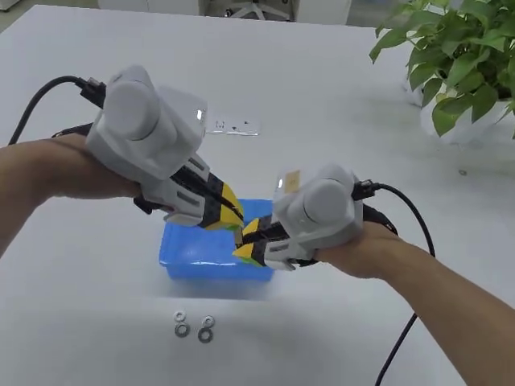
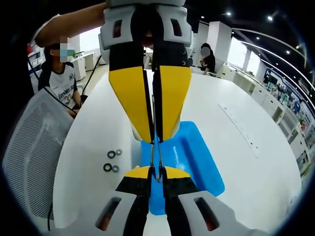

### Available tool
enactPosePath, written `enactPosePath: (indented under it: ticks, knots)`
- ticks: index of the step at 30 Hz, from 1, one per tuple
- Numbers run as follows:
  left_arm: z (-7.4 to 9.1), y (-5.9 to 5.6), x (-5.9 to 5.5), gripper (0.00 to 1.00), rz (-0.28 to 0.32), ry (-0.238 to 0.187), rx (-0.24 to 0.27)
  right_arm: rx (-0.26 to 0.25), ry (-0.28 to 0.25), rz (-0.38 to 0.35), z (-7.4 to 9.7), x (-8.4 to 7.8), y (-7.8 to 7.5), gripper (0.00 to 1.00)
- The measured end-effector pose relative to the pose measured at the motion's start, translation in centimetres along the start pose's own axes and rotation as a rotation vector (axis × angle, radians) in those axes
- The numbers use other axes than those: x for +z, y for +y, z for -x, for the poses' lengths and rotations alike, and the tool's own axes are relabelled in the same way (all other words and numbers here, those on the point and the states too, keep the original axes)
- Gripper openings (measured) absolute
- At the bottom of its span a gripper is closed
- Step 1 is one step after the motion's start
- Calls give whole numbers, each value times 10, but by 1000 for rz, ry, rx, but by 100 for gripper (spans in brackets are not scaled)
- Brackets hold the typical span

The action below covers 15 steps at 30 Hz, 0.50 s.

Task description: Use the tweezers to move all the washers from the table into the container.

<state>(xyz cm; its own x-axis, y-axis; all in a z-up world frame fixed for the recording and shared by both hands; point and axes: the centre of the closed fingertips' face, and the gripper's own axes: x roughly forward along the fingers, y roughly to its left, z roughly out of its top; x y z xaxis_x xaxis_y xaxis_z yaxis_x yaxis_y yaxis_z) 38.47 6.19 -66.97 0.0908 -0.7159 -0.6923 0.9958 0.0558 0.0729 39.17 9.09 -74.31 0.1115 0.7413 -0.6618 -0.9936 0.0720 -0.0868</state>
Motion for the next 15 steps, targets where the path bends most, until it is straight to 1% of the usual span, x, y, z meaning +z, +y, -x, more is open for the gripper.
enactPosePath:
  ticks: [7, 15]
  knots:
    - [-8, 8, -9, 6, 8, 9, -9, 8, 13, -9, -9, -9, -7, 10]
    - [-17, 17, -19, 6, 26, 16, -16, 14, 24, -37, -18, -19, -15, 10]
